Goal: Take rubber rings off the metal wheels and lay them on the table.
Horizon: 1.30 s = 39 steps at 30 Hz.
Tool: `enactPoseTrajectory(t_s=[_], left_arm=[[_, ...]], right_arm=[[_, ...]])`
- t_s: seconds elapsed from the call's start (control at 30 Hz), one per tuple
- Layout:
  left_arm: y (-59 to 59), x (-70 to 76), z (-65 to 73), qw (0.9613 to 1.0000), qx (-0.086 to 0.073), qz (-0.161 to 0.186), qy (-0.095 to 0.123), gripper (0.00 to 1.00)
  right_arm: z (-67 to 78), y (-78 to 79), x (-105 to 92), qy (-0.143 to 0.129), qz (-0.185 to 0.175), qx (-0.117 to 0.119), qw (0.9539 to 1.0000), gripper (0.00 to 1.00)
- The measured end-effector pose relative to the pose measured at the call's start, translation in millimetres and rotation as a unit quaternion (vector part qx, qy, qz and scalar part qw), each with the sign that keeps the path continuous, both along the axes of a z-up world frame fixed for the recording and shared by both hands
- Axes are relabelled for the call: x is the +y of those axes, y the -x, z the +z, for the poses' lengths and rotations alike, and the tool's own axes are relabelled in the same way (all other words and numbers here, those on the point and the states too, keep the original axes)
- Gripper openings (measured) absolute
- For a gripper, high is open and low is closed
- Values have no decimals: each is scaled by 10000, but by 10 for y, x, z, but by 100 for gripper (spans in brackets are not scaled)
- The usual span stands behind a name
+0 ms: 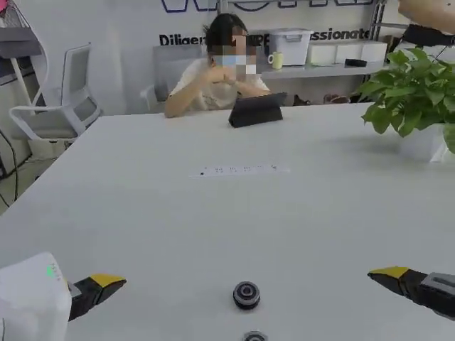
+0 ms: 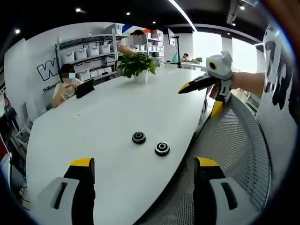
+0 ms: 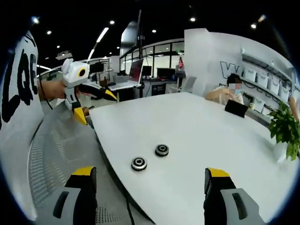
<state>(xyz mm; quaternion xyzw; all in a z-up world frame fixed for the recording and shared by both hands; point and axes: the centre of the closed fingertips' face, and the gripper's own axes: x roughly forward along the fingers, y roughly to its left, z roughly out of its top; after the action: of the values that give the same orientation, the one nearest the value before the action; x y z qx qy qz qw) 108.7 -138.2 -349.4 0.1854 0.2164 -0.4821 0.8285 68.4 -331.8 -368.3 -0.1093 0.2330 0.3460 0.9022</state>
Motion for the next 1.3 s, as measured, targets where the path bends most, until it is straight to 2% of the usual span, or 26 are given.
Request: enactPoseTrajectory(t_s=[1.3], left_arm=[[-83, -8, -46, 10000, 61, -63, -16, 84]], right_arm=[[-59, -80, -12, 152, 60, 38, 9999, 94]])
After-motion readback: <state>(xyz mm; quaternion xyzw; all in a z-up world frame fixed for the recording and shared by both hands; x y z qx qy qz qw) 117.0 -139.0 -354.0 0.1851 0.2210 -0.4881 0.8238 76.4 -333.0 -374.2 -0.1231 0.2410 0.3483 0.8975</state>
